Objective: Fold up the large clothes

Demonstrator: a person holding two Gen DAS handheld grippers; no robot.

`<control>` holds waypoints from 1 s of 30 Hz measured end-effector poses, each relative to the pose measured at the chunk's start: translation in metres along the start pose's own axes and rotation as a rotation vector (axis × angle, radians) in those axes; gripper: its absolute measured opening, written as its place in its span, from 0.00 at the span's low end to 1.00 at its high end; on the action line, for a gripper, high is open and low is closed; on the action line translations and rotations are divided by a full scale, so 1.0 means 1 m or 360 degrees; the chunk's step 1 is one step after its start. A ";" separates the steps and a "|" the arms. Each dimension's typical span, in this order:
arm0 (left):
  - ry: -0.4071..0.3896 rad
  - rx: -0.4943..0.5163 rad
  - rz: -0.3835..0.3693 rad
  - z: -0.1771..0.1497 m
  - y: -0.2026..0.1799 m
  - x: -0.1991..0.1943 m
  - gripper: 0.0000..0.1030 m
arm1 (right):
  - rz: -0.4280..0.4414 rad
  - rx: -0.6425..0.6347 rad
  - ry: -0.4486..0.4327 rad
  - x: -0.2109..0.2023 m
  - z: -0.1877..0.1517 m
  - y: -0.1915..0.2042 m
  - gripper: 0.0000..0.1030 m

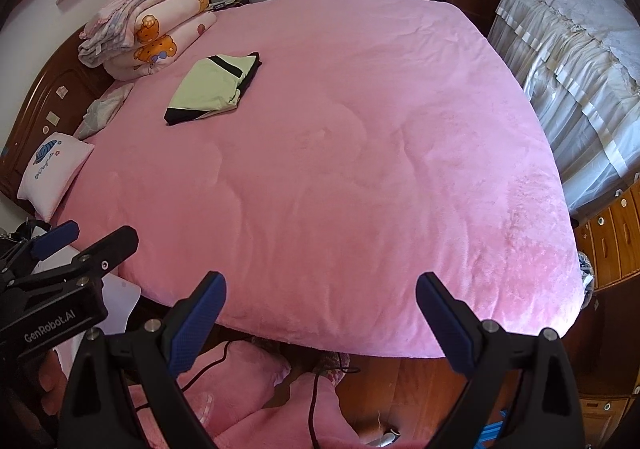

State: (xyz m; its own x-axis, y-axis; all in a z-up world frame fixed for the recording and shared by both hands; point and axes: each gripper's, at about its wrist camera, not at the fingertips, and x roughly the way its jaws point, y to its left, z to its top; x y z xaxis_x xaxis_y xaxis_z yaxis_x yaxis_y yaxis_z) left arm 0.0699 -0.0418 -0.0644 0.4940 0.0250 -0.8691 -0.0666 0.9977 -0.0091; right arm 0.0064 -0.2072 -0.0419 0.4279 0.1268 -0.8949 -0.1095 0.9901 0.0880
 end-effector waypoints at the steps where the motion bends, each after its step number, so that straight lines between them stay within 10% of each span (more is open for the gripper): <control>1: -0.0001 0.0000 0.0000 0.000 0.000 0.000 1.00 | -0.0002 -0.0003 -0.0001 0.000 0.000 0.001 0.93; 30: 0.0043 0.0032 -0.0016 0.009 0.000 0.004 1.00 | -0.0036 0.0062 0.0090 0.006 0.004 -0.008 1.00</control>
State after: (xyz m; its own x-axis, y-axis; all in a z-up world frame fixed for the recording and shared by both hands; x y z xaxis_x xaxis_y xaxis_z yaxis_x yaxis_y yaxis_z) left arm 0.0793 -0.0411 -0.0635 0.4707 0.0132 -0.8822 -0.0442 0.9990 -0.0086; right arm 0.0136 -0.2137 -0.0463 0.3786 0.1016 -0.9200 -0.0648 0.9944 0.0831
